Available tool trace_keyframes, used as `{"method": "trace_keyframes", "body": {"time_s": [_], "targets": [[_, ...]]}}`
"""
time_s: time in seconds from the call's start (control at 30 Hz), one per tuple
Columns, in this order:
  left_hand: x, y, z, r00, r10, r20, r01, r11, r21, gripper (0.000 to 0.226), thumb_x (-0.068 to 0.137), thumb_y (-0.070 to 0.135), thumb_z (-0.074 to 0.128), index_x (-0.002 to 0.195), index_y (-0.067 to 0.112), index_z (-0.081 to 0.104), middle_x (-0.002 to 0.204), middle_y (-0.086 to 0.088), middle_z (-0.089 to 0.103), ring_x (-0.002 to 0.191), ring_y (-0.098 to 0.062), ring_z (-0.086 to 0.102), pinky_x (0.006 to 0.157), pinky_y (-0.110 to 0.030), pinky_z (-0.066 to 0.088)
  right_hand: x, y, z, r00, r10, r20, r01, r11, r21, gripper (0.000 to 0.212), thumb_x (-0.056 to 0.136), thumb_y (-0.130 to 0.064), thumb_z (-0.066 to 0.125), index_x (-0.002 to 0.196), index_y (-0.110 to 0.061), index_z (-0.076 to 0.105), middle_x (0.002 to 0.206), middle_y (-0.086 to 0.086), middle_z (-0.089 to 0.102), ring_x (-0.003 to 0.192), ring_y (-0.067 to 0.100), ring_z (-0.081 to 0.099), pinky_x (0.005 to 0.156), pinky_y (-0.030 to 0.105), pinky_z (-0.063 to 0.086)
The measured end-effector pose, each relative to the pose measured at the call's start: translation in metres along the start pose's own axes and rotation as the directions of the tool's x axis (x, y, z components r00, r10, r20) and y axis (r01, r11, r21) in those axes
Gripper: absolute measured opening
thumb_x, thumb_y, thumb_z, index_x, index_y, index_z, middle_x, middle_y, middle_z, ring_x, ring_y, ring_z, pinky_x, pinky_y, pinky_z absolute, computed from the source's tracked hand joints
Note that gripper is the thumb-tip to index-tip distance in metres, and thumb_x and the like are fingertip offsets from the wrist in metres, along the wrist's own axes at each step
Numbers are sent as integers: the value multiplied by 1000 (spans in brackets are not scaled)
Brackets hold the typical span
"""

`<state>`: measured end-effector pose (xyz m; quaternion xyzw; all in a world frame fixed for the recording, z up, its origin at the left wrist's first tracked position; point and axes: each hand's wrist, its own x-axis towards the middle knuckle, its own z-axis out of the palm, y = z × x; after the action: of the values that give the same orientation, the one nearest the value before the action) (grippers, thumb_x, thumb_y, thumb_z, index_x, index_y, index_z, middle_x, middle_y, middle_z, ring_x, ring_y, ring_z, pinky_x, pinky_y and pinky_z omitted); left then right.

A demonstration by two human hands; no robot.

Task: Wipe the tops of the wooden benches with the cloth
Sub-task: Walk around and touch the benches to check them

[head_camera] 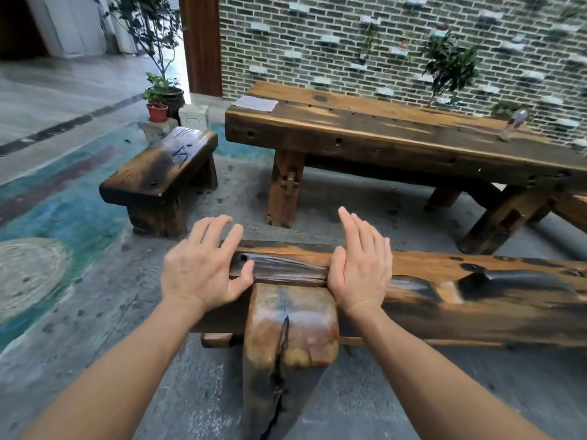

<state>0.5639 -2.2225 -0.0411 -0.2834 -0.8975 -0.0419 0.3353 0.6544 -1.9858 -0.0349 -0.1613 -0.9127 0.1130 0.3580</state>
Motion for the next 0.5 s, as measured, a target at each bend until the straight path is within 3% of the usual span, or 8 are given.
{"method": "trace_keyframes", "body": {"time_s": [0.27,0.5], "targets": [[27,-19,26,999,20,-39,-18,998,58,54,87,58,40,110,14,59,115,-9,57,107,-29,53,57,-35,46,25,-7,23,999,34,0,-34,999,-17,65,90,-35,28,154,-30,40,149,0,51,138,23,43,117,56,29],[74,-50,75,996,26,-85,-17,995,102,58,89,62,33,115,16,57,117,-9,55,109,-31,50,56,-37,38,65,-9,66,998,30,-47,-29,999,24,61,94,-34,33,154,-30,40,138,1,58,132,23,47,113,56,32]]}}
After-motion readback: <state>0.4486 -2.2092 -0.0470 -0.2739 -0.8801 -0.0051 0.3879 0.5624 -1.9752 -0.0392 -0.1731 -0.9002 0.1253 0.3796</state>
